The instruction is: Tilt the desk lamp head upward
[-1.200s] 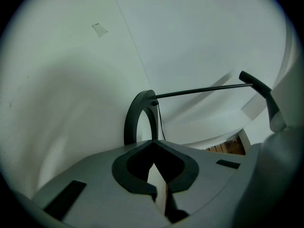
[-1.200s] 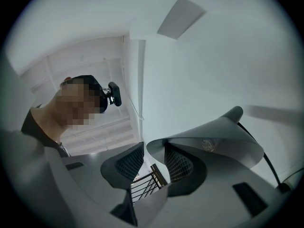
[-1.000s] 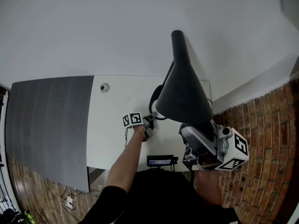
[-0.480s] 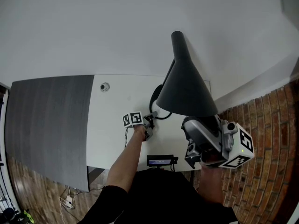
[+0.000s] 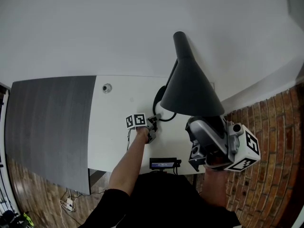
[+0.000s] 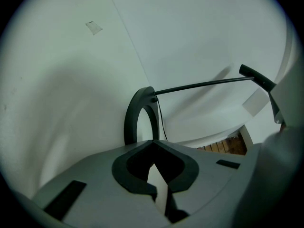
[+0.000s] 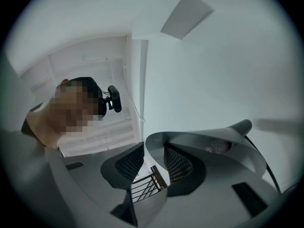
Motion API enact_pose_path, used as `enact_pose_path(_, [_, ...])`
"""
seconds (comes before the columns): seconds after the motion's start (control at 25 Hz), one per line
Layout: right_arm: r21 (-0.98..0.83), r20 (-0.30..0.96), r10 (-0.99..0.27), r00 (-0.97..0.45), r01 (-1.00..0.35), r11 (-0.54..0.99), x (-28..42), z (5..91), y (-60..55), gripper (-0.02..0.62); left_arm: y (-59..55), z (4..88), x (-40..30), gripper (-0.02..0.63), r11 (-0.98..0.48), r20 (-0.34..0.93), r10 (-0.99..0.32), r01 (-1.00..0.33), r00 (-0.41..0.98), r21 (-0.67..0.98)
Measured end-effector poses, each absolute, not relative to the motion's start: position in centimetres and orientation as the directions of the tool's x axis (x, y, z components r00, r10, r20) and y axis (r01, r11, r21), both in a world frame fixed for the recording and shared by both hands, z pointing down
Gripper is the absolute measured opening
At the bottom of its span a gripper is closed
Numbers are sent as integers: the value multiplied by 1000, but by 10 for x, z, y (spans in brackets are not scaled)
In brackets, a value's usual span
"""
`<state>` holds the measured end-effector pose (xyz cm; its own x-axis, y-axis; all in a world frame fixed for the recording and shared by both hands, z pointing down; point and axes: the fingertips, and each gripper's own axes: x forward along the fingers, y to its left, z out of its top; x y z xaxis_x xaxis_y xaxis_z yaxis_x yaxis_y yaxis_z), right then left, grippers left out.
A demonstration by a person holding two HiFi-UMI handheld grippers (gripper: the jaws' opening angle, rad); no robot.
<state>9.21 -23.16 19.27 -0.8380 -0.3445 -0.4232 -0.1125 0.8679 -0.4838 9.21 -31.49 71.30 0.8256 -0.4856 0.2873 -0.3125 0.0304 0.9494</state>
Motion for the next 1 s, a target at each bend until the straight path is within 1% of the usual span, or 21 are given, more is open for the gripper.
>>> enact_pose_path(0.32, [-466,-421,-344,-839,-125,876,98,196,-227,140,-316,714,91,12,40,289,-486,-309,825,950])
enact_pose_path(0.56, [-467,-437,-332,-836,-104,878,99,198,-226,140,-313,713,100,12,4,330,-453,-368,828,930])
enact_pose_path(0.76, [-474,-439,-333,-834,-100,875,98,199,-224,140,-311,710,112,12,-10,311,-447,-353,838,936])
enact_pose_path(1.0, [-467,-413,-357,-838,-141,873,97,196,-226,140,-309,709,121,12,-26,299,-441,-345,846,938])
